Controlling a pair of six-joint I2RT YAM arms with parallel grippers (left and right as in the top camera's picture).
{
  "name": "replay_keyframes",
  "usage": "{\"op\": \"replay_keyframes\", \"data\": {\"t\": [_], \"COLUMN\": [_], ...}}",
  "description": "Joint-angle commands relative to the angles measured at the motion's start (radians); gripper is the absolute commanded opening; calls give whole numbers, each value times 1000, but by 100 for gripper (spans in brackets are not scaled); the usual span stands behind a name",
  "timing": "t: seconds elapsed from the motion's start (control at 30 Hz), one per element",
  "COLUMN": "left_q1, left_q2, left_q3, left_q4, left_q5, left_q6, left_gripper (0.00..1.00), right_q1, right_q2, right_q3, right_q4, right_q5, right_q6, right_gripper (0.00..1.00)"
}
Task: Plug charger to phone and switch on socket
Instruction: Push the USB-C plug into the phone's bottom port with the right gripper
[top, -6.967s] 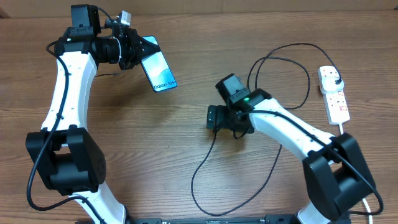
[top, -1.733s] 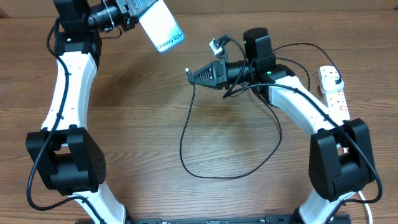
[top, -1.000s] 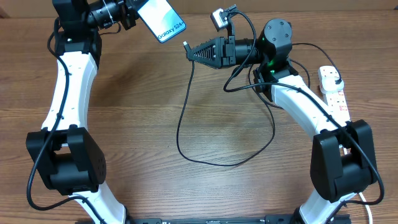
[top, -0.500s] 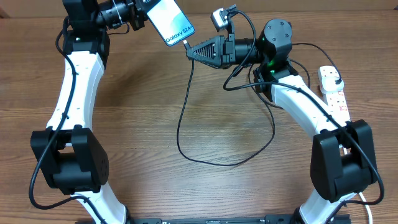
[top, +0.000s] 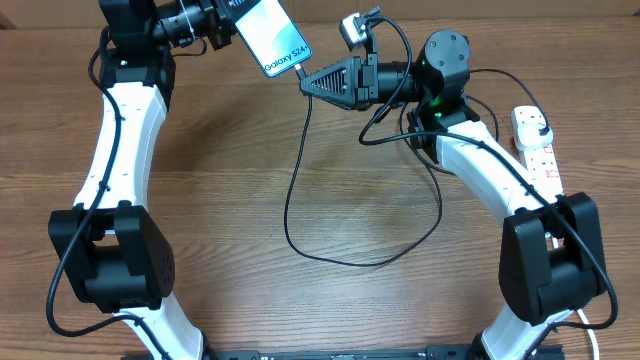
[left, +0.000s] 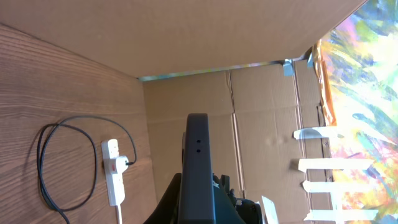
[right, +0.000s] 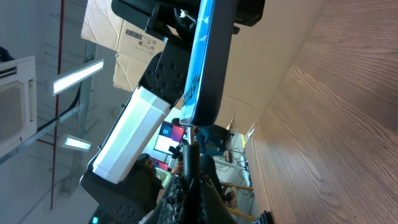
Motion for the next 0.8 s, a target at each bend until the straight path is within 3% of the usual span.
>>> {"op": "replay_keyframes", "data": {"t": [0.0, 0.77], "left_q1": [-10, -16], "left_q2": [-13, -13], "left_q3": [10, 10], "left_q4": [9, 8], "left_q5": [20, 104], "left_q6": [16, 48], "left_gripper": [4, 4], "right_q1": [3, 33], "right_q2": [-31, -31], "right_q3": [16, 13], "right_q4": [10, 1], "right_q5": [6, 6], "right_q6": [-1, -24], "right_gripper": [4, 4]}}
